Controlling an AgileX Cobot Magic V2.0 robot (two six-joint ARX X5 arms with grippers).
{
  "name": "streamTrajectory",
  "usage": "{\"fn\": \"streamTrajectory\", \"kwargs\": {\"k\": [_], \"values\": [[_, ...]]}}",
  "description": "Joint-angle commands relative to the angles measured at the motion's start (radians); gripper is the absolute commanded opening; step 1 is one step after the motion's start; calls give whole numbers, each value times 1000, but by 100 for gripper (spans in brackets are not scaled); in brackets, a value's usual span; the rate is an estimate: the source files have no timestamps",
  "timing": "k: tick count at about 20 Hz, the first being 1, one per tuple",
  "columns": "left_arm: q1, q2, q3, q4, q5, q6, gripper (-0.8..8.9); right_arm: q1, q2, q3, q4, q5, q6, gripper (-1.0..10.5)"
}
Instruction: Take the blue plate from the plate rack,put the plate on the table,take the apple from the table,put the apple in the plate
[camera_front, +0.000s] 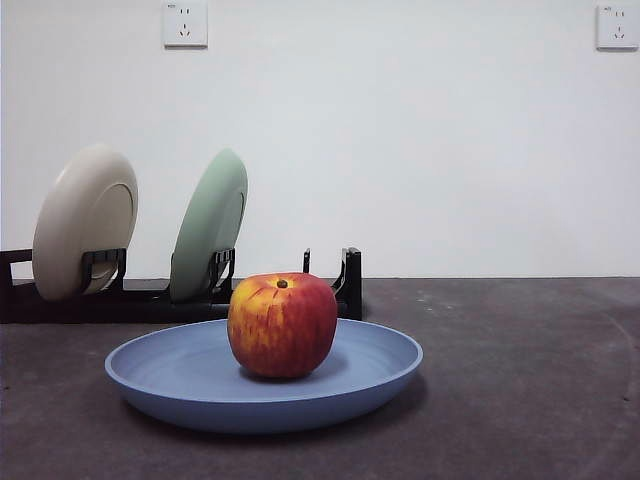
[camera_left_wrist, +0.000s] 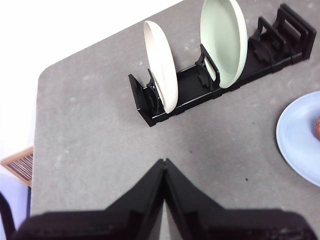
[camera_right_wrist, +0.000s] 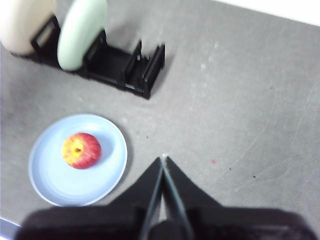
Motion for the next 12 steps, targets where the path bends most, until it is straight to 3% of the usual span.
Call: {"fn": "streamTrajectory", "kwargs": {"k": [1,12], "values": [[3,8,-2,3,-3,31,-4,1,-18,-5,-18,5,22,3],[15,187,-2,46,1,32,-4,1,16,-5,-18,5,22,3]]}}
